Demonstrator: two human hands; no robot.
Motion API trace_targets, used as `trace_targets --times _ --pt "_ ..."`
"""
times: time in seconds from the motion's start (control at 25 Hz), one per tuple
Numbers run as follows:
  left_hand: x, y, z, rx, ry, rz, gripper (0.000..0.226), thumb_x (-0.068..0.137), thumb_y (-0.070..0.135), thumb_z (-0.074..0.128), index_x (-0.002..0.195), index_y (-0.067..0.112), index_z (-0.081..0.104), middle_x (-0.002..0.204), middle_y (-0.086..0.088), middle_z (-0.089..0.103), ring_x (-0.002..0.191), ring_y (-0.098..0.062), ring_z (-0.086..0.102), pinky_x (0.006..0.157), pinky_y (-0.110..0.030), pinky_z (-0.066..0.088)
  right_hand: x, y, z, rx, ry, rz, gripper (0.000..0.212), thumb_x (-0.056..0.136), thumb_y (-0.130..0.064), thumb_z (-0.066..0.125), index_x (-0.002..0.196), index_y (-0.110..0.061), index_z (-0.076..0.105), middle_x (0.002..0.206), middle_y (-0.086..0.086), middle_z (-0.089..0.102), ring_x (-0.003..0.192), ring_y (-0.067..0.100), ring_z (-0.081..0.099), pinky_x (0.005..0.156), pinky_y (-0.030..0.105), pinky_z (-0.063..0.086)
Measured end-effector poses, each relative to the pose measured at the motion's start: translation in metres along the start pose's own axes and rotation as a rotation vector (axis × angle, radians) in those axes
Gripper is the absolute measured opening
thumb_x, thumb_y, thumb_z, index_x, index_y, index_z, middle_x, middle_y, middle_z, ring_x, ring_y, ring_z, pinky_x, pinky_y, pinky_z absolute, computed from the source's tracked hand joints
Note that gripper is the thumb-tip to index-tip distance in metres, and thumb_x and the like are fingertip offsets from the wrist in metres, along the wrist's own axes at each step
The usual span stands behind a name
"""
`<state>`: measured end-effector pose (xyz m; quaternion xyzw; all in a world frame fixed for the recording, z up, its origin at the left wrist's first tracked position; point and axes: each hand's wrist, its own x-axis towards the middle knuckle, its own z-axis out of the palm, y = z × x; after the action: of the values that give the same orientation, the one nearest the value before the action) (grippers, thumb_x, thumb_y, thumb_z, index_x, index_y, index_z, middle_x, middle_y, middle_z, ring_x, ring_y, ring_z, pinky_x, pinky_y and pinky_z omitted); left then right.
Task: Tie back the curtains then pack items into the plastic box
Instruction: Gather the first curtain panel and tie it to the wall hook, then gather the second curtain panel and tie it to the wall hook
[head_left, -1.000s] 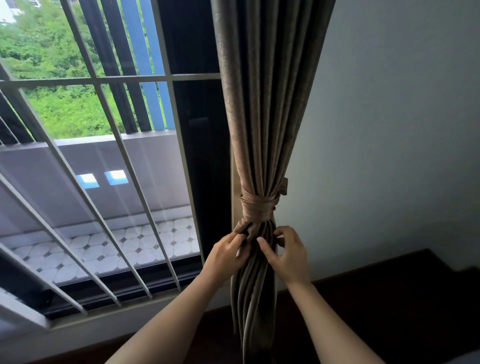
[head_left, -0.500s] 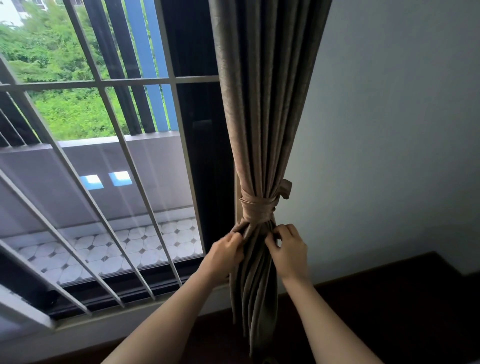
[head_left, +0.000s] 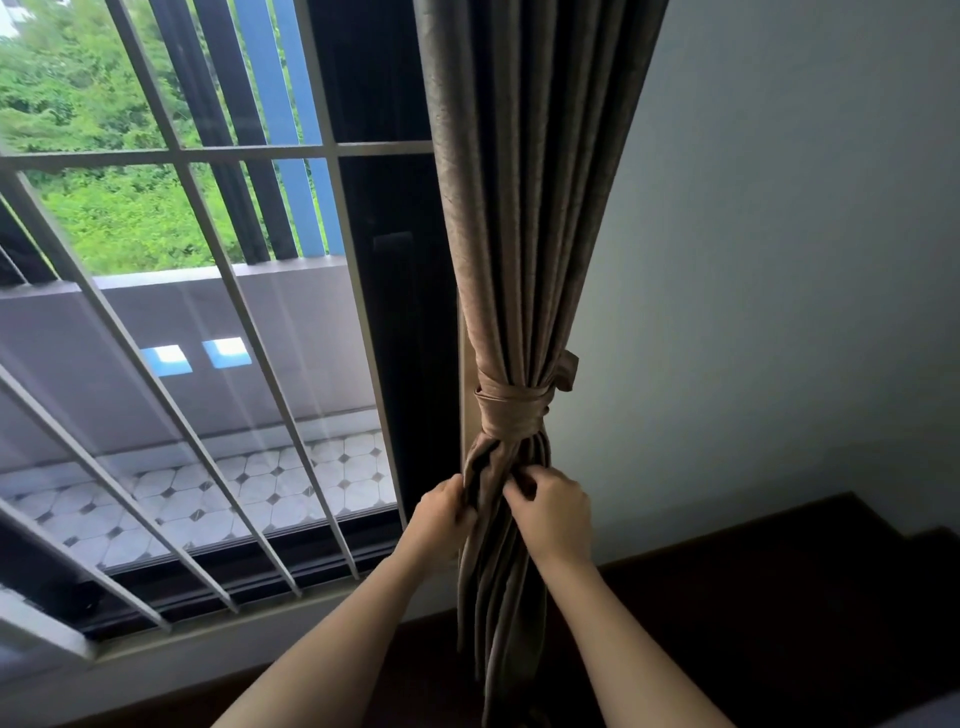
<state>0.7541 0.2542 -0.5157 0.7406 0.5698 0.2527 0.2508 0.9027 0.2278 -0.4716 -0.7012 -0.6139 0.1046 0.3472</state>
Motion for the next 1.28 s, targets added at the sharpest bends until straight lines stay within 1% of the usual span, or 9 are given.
trace_targets --times 0.12,0.28,0.44,0.56,0.64,0.76,0.92,1.08,1.28 --pt "-0.016 -0.006 0.009 -0.010 0.020 0.090 0.015 0.077 0.004 0.054 0.091 0.006 0.050 0.080 0.006 0.044 0.073 -0.019 0.048 0.066 -0.027 0.036 -0.001 -0.001 -0.006 0.028 0.029 0.011 0.024 0.078 -0.038 0.066 0.083 -0.016 0.073 0.081 0.004 0.073 0.074 0.024 0.066 0.065 0.028 0.046" --pt "-0.003 -0.002 0.017 -0.003 0.032 0.023 0.034 0.076 0.003 0.055 0.110 0.007 0.053 0.080 -0.009 0.063 0.071 -0.027 0.059 0.062 -0.027 0.038 0.001 -0.006 -0.003 0.026 -0.027 -0.011 0.021 0.080 -0.036 0.065 0.085 -0.017 0.072 0.084 0.004 0.072 0.076 0.023 0.065 0.067 0.030 0.047" --pt "-0.018 -0.006 0.019 0.204 0.079 0.094 0.011 0.075 0.012 0.063 0.079 0.008 0.054 0.060 -0.010 0.061 0.054 -0.034 0.058 0.047 -0.031 0.037 -0.003 -0.002 -0.002 0.012 -0.024 0.003 0.016 0.082 -0.027 0.065 0.079 -0.011 0.067 0.080 0.006 0.071 0.073 0.025 0.065 0.062 0.024 0.036" --pt "-0.024 -0.020 0.019 0.461 0.025 0.097 0.037 0.050 0.006 0.082 0.064 0.012 0.048 0.047 -0.002 0.050 0.034 -0.026 0.049 0.032 -0.024 0.027 -0.017 0.007 0.003 0.056 0.033 -0.037 0.015 0.072 -0.015 0.075 0.069 -0.008 0.062 0.067 0.007 0.066 0.058 0.026 0.062 0.057 0.021 0.034" --pt "-0.018 -0.016 0.018 0.512 -0.013 0.088 0.028 0.055 0.004 0.078 0.069 0.008 0.054 0.055 -0.008 0.057 0.043 -0.032 0.057 0.037 -0.028 0.037 -0.020 0.011 0.006 0.079 0.011 -0.062 0.019 0.069 -0.013 0.077 0.066 -0.008 0.059 0.063 0.006 0.064 0.054 0.026 0.060 0.054 0.020 0.034" --pt "-0.005 -0.006 0.016 0.358 -0.036 -0.024 0.015 0.084 0.014 0.054 0.095 0.004 0.057 0.087 -0.019 0.067 0.081 -0.044 0.062 0.064 -0.040 0.046 -0.015 0.013 0.001 0.121 -0.070 -0.093 0.020 0.077 -0.029 0.069 0.073 -0.010 0.063 0.072 0.004 0.067 0.063 0.024 0.062 0.057 0.025 0.042" --pt "0.001 -0.015 -0.015 0.379 -0.121 0.011 0.024 0.080 0.026 0.053 0.098 0.011 0.057 0.091 -0.016 0.068 0.087 -0.039 0.062 0.069 -0.037 0.046 -0.023 0.007 0.008 0.092 -0.025 -0.189 0.040 0.082 -0.051 0.047 0.065 -0.015 0.055 0.062 -0.003 0.059 0.054 0.017 0.055 0.050 0.027 0.041" --pt "0.002 -0.041 -0.077 0.339 0.053 -0.144 0.025 0.085 0.019 0.051 0.107 0.009 0.060 0.098 -0.016 0.069 0.093 -0.037 0.062 0.076 -0.037 0.048 -0.013 -0.039 0.031 0.111 -0.187 -0.351 0.039 0.089 -0.043 0.042 0.069 -0.013 0.056 0.070 0.003 0.061 0.065 0.023 0.059 0.056 0.031 0.039" --pt "-0.034 -0.076 -0.202 0.314 0.405 -0.332 0.026 0.093 0.030 0.046 0.092 0.011 0.064 0.091 -0.017 0.070 0.087 -0.034 0.063 0.073 -0.037 0.048 0.017 -0.165 0.077 0.198 -0.332 -0.636 0.039 0.088 -0.043 0.036 0.079 -0.015 0.061 0.081 0.007 0.066 0.074 0.032 0.062 0.061 0.036 0.046"
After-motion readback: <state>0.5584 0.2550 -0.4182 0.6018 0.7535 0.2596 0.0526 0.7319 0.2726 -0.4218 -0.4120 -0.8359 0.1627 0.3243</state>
